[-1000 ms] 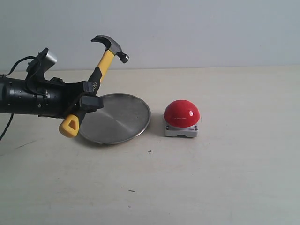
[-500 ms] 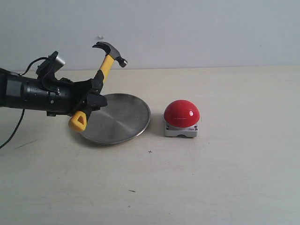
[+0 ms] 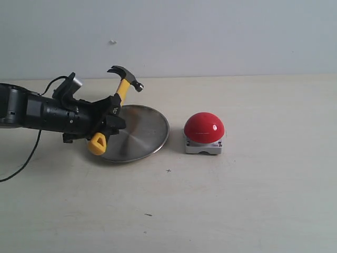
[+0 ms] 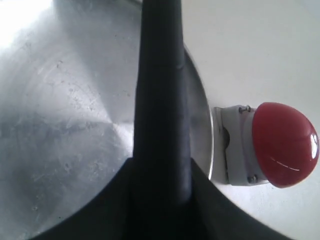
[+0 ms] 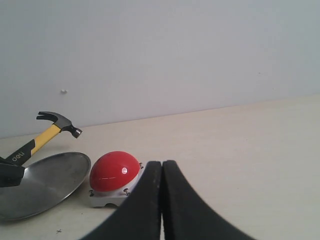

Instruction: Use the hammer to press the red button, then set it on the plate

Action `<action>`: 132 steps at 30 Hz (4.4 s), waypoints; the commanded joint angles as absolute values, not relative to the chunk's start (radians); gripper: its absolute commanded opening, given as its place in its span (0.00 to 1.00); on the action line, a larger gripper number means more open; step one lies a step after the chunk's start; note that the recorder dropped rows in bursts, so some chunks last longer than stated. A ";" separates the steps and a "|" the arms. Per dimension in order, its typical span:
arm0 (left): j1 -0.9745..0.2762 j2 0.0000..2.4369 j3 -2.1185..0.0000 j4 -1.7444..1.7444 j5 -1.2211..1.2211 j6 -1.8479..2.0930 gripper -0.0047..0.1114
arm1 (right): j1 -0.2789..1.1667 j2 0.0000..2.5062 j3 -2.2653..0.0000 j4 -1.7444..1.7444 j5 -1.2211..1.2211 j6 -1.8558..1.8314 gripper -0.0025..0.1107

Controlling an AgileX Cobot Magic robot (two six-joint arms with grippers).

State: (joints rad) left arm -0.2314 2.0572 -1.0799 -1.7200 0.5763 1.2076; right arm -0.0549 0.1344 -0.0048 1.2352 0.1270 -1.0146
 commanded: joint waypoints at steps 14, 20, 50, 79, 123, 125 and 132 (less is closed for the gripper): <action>-0.288 2.051 -1.095 -1.744 0.559 1.163 0.04 | -0.058 0.130 0.000 1.228 0.125 -1.020 0.02; -0.290 2.055 -1.093 -1.744 0.561 1.140 0.04 | -0.058 0.130 0.000 1.228 0.125 -1.020 0.02; -0.292 2.146 -1.093 -1.744 0.634 1.142 0.06 | -0.058 0.130 0.000 1.228 0.125 -1.020 0.02; -0.196 2.125 -1.093 -1.593 0.833 1.008 0.47 | -0.058 0.130 0.000 1.228 0.125 -1.020 0.02; -0.129 0.169 -0.161 -1.744 0.338 1.454 0.04 | -0.058 0.130 0.000 1.228 0.125 -1.020 0.02; -0.129 0.113 -0.145 -1.744 0.352 1.458 0.04 | -0.058 0.130 0.000 1.228 0.125 -1.020 0.02; -0.129 0.077 -0.145 -1.744 0.352 1.460 0.04 | -0.058 0.130 0.000 1.228 0.125 -1.020 0.02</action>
